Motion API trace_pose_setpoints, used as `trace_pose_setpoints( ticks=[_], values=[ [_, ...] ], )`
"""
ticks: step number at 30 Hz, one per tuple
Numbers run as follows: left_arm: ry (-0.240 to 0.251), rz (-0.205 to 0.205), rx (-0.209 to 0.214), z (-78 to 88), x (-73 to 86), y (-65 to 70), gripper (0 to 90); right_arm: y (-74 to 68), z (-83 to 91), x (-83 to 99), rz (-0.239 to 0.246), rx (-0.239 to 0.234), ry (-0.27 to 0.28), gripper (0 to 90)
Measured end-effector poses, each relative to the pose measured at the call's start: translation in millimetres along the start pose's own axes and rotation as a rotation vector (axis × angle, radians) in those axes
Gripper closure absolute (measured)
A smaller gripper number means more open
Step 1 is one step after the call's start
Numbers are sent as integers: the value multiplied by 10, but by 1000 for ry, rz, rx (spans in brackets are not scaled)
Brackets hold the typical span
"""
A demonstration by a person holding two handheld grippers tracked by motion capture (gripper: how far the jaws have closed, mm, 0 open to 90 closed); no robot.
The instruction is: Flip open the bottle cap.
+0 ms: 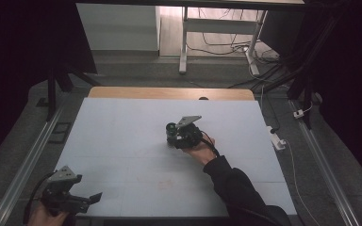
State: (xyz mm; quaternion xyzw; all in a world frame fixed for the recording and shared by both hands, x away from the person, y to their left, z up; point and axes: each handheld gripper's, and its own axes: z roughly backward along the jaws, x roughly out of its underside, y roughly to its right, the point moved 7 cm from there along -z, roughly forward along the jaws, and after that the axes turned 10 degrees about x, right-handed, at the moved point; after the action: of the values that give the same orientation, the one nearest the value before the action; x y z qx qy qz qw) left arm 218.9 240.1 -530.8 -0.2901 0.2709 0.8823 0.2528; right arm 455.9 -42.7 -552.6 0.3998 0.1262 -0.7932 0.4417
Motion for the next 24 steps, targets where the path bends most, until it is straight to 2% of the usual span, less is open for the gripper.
trace_pose_setpoints(
  ticks=[6,11,24],
  values=[
    [21,-31,6,-11,-49,11,0,1,-1,0,0,-1,-2,533],
    [28,-71,33,-48,-103,22,1,0,-1,4,-4,-1,3,533],
    [71,-132,100,-160,-299,45,0,2,-2,4,-4,-3,-1,532]
  ],
)
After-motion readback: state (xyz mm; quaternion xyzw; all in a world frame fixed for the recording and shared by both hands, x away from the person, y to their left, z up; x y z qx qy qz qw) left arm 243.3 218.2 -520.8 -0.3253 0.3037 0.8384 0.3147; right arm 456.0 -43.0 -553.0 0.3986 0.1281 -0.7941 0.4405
